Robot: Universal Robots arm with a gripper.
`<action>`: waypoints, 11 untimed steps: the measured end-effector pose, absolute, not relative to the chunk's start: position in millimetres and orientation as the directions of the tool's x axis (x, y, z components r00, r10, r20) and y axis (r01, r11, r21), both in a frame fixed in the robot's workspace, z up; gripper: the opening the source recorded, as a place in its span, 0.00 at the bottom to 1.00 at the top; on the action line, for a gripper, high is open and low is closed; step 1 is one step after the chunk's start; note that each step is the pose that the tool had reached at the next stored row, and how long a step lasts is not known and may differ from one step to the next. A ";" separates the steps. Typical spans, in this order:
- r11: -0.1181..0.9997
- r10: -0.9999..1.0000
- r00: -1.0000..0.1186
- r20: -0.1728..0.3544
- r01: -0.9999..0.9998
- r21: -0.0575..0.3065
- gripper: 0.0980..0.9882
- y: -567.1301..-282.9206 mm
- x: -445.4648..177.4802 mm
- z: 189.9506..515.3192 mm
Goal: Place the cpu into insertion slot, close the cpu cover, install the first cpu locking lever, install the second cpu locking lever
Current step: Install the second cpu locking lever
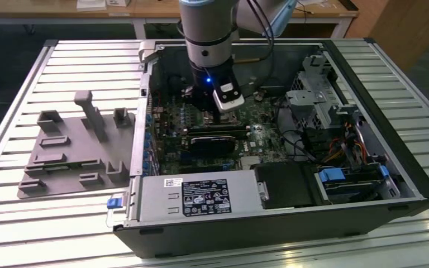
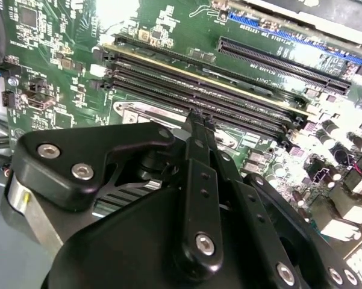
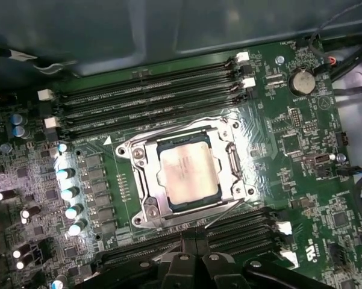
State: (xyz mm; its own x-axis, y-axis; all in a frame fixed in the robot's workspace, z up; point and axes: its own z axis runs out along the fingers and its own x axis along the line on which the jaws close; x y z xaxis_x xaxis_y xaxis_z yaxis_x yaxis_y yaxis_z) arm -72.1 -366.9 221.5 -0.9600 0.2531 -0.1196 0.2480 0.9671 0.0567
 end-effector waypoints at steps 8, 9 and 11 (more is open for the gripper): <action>0.966 0.251 -0.962 -0.112 0.242 0.088 0.00 -372.4 -76.4 216.8; 0.966 0.251 -0.962 -0.110 0.242 0.092 0.00 -372.9 -76.9 216.4; 0.965 0.251 -0.962 -0.108 0.241 0.100 0.00 -374.0 -77.7 215.5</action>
State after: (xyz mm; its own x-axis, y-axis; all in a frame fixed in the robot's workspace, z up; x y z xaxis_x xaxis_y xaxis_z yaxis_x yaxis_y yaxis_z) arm -77.7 -374.0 215.5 -0.9618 0.2514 -0.1082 0.2411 0.9653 0.1003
